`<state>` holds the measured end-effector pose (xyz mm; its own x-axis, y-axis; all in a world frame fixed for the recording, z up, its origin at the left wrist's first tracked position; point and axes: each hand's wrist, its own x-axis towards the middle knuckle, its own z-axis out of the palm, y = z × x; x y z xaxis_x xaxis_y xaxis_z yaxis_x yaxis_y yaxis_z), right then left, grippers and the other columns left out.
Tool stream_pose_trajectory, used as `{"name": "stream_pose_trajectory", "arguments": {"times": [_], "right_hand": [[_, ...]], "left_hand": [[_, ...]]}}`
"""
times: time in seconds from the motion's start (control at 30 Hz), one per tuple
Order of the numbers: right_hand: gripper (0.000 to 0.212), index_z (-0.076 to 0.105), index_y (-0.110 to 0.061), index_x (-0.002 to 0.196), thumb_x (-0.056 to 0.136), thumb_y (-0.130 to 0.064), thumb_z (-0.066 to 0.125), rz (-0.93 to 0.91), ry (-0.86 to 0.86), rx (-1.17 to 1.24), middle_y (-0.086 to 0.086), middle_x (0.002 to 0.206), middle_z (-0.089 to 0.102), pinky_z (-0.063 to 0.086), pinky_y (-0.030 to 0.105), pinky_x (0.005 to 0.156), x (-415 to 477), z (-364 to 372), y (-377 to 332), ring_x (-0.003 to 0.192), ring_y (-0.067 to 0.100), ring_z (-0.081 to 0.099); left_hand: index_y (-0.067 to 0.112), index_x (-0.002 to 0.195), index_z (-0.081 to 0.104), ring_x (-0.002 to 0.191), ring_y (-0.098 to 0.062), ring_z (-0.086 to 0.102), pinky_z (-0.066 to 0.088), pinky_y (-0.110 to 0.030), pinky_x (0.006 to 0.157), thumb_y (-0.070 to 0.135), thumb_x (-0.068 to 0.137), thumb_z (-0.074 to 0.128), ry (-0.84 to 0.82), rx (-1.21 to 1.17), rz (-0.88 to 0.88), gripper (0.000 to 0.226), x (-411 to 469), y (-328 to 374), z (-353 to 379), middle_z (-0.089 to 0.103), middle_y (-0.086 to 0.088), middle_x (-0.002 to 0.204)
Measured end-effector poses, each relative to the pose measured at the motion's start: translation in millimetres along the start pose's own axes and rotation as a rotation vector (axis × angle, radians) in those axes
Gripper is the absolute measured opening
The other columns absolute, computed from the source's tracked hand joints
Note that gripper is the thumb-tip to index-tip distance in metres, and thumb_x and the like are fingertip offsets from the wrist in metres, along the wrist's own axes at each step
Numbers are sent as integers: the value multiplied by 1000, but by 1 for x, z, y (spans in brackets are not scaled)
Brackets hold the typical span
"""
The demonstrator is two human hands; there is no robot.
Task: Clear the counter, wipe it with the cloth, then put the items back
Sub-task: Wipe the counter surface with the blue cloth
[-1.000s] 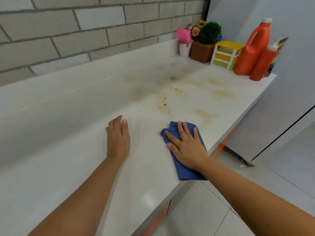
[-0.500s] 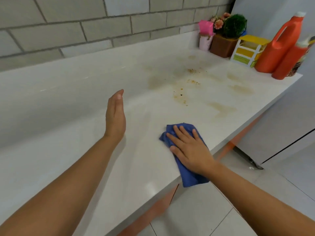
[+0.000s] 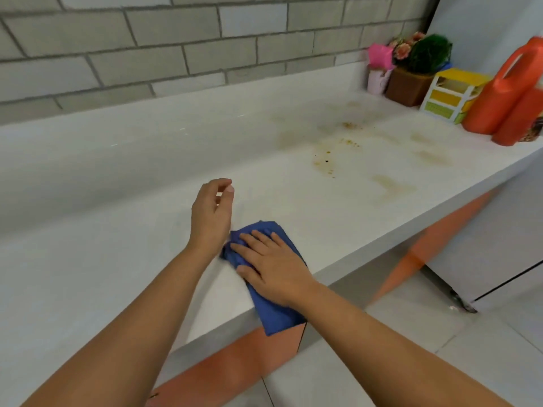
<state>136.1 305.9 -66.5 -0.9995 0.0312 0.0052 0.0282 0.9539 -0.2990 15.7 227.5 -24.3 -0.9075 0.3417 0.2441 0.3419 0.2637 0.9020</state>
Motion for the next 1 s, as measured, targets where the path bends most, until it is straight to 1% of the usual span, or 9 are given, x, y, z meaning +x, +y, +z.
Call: {"name": "stream_pose_trajectory", "arguments": {"times": [0.1,0.2,0.27,0.33,0.5,0.63,0.77,0.87,1.0], "right_hand": [[74,27,-29,146,83,-58,2,195,117,-18,-5,156,23,4,35,118,-34,-20,69,145,14,15],[54,21,-24,149,99,-45,20,510,130,-81,0,158,17,4,40,118,-43,-45,147,146,18,11],[53,16,-19,150,101,-39,22,615,124,-116,4,158,11,3,43,119,-33,-49,162,146,22,6],[54,10,-18,151,101,-38,19,616,119,-116,5,159,6,1,44,119,-23,-45,149,147,24,2],[51,18,-25,149,101,-40,16,291,157,-48,-5,158,13,-4,31,117,-72,-35,131,147,12,4],[50,18,-19,149,102,-35,21,572,199,-64,3,158,12,1,40,117,-82,-60,212,147,19,5],[56,9,-12,151,102,-38,19,816,113,-128,11,159,4,2,47,118,-58,-87,268,146,27,2],[58,3,-10,151,101,-38,15,820,50,-119,10,159,-3,-2,46,118,-29,-89,268,147,27,-4],[57,3,-12,151,102,-38,13,656,34,-118,8,159,-1,-2,45,119,4,-84,241,147,26,-3]], "left_hand": [[14,118,58,94,-11,52,38,-19,80,20,97,46,-31,18,0,25,-20,11,21,55,0,119],[13,119,57,96,-9,51,36,-18,82,18,97,45,-95,26,17,26,-43,23,50,53,0,121],[11,121,56,100,-10,50,36,-16,85,17,98,44,-157,41,41,27,-53,29,73,52,-2,123],[9,126,53,111,-14,50,33,-15,91,17,99,41,-216,132,87,31,-55,32,96,50,-5,128],[4,134,44,127,-25,40,26,-30,109,20,101,32,-237,478,82,39,-43,26,130,42,-11,141],[3,132,46,127,-25,37,24,-32,112,26,101,29,-264,596,101,42,-44,18,136,43,-11,139],[4,131,47,129,-25,33,19,-35,114,29,101,27,-265,656,93,44,-42,16,141,42,-10,138],[5,131,45,130,-24,31,17,-37,114,31,101,24,-284,703,81,45,-42,17,144,40,-9,139],[5,134,42,133,-24,27,13,-38,115,32,102,23,-302,717,74,46,-43,20,144,36,-9,142]]}}
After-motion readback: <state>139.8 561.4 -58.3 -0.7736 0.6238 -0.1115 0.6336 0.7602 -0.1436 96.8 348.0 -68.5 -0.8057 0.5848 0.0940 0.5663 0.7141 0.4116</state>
